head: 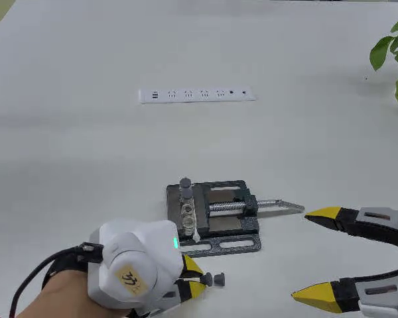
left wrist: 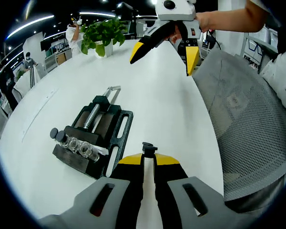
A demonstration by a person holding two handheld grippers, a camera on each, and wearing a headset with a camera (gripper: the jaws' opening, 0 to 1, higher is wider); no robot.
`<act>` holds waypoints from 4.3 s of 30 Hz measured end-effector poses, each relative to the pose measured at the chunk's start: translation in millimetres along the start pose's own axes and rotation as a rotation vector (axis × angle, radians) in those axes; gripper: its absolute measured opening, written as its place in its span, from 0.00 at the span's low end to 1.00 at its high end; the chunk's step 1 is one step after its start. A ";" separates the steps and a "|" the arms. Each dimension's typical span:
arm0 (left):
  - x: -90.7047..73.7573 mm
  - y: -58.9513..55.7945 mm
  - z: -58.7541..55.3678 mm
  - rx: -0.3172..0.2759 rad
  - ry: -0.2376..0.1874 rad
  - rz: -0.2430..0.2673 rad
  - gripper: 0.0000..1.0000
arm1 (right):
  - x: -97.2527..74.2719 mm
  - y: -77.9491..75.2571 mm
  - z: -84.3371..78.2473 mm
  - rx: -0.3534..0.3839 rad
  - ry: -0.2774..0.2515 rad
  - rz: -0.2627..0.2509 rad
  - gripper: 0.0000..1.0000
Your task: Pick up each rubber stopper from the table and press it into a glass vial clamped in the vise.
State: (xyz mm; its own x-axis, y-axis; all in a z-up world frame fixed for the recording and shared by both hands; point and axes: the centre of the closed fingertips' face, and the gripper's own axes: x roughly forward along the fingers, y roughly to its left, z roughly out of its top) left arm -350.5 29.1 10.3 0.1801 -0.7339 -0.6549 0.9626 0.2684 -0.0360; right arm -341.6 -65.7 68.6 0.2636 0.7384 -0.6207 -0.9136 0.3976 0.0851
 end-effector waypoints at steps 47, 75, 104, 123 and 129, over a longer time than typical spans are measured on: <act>-37.7 -22.8 89.3 -0.020 -0.248 -0.012 0.04 | 18.1 57.3 59.3 -0.097 0.023 0.289 0.07; -41.3 -25.4 91.5 -0.010 -0.238 -0.033 0.04 | 14.9 60.9 61.9 -0.148 0.023 0.305 0.04; -52.2 -21.6 80.0 -0.032 -0.279 0.000 0.12 | 27.1 59.3 73.0 -0.146 0.068 0.305 0.04; -83.7 19.5 38.6 -0.137 -0.328 0.161 0.35 | 55.5 36.6 100.7 -0.181 0.133 0.260 0.05; -90.2 34.6 24.6 -0.161 -0.355 0.210 0.52 | 70.5 21.1 107.5 -0.202 0.187 0.237 0.05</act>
State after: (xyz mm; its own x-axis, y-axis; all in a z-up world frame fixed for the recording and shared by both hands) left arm -328.6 89.2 86.8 0.4535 -0.8147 -0.3614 0.8593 0.5073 -0.0653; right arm -309.1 53.2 110.4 -0.0067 0.6773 -0.7356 -0.9901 0.0984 0.0997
